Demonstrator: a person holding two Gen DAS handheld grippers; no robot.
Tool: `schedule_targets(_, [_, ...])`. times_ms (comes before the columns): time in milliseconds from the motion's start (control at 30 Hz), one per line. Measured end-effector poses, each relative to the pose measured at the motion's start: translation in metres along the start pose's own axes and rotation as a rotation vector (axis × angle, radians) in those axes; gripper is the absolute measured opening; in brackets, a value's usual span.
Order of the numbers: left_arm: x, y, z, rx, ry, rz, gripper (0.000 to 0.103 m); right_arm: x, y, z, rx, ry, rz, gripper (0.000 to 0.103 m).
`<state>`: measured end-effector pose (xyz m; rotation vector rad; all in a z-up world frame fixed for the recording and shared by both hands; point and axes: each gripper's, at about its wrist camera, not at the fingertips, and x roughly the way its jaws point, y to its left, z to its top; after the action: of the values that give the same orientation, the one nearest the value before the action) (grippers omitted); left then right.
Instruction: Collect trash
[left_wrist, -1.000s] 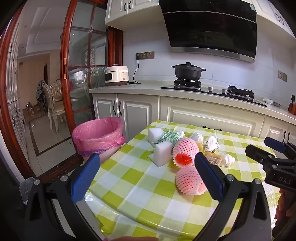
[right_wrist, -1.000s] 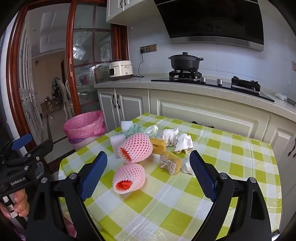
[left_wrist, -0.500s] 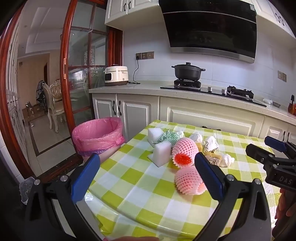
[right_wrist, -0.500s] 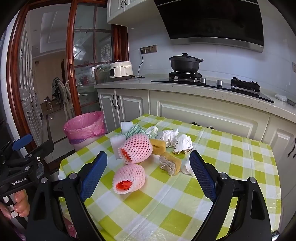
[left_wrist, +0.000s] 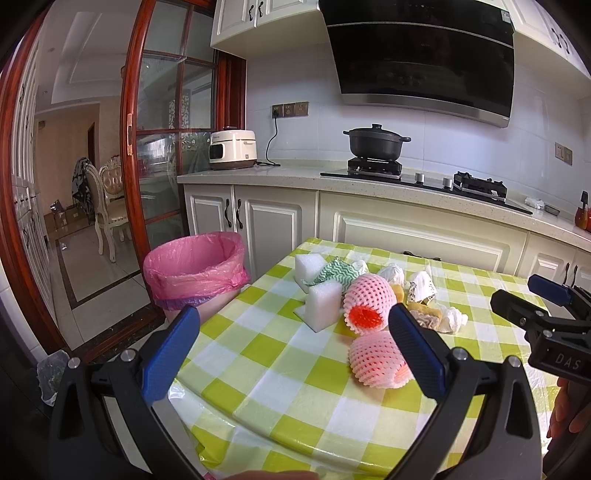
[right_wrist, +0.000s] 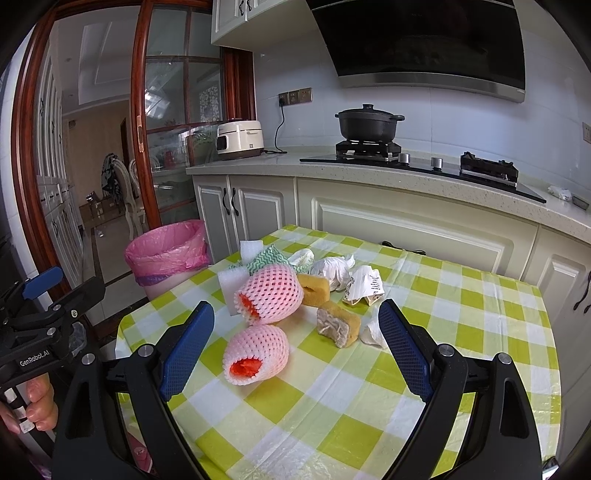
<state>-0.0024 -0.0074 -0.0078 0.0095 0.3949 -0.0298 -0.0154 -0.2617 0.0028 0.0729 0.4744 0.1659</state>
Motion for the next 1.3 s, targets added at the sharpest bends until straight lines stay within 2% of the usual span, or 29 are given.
schedule_targets(1300, [-0.0033, -0.0037, 0.0012, 0.001, 0.0, -0.001, 0.099, 0.0007, -0.0021, -0.003, 0.01, 0.001, -0.005, 0.085])
